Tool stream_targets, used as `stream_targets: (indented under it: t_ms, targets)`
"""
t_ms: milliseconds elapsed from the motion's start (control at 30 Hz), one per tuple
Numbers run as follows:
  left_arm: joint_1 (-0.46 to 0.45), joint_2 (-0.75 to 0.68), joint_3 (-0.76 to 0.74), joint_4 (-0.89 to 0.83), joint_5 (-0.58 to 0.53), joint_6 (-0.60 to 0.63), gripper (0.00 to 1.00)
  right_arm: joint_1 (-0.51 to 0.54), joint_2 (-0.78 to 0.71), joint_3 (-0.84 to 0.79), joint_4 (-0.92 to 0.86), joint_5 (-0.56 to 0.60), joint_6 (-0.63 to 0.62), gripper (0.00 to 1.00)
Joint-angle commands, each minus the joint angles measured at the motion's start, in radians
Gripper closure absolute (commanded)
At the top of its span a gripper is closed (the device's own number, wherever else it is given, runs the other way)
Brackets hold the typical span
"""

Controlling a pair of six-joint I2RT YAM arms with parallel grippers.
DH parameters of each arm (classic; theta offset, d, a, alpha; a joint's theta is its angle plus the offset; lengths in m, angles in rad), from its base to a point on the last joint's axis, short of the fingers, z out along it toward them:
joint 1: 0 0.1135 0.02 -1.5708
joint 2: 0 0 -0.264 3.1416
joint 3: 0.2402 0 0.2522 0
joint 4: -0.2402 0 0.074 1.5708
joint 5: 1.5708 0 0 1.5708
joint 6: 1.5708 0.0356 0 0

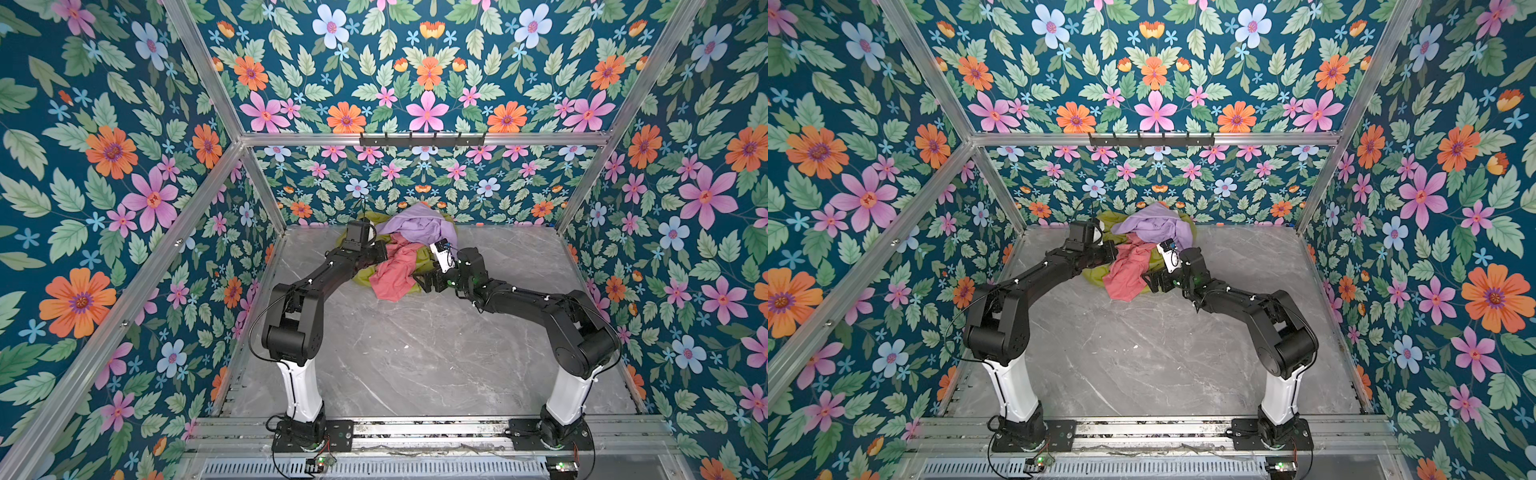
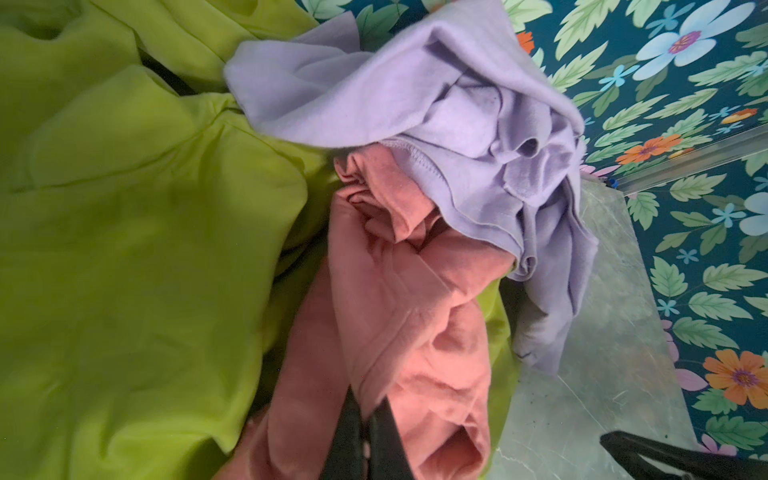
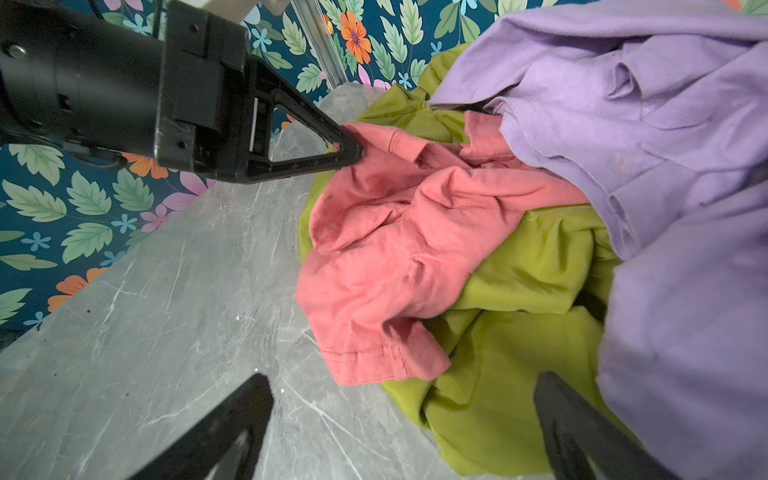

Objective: Pick out a specific cloth from the pile
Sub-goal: 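Lift the pink shirt with the left gripper while the right gripper presses the pile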

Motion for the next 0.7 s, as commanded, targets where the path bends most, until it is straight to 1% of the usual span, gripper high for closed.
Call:
stream_targets:
  t_ms: [0, 333, 667]
  targets:
    - [0.001, -0.021, 0.007, 0.006, 0.011, 0.010, 1.00, 0.001, -0.009, 0.004, 0.017, 0.009, 0.011, 0.01]
    - [-0.002, -0.060, 0.042, 0.022, 0.046, -0.015, 1.00, 0.000, -0.013, 0.013, 0.015, 0.012, 0.014, 0.01]
    - [-0.009, -0.085, 0.067, 0.076, 0.091, -0.049, 1.00, 0.001, -0.010, 0.022, 0.018, 0.027, 0.007, 0.01]
